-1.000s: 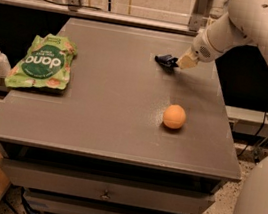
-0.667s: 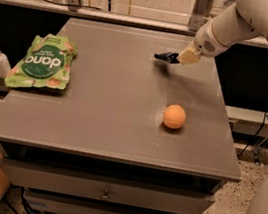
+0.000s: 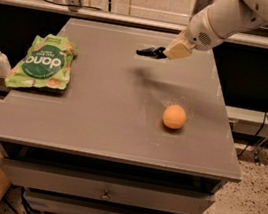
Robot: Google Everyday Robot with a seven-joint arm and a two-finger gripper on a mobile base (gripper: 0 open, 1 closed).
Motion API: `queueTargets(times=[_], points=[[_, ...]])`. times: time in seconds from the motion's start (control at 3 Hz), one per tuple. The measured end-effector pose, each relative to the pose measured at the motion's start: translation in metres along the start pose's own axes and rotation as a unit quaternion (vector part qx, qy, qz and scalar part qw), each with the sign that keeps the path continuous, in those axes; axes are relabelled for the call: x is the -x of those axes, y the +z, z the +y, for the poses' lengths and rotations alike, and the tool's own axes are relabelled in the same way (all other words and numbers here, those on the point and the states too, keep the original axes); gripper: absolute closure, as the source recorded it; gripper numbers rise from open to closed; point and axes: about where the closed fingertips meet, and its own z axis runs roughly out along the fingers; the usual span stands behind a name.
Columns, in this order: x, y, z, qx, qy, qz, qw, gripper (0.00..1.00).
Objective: Move rxbar blueberry near green rice chip bag
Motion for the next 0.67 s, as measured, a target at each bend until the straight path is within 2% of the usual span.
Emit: queueTargets(times=[0.33,0.67], points=[[0.034,0.021,0.034,0.034,-0.046,-0.01,0.9983,1.0],[0.063,0.059,0.072,0.073,-0.089,-0.009,0.9933,1.0]])
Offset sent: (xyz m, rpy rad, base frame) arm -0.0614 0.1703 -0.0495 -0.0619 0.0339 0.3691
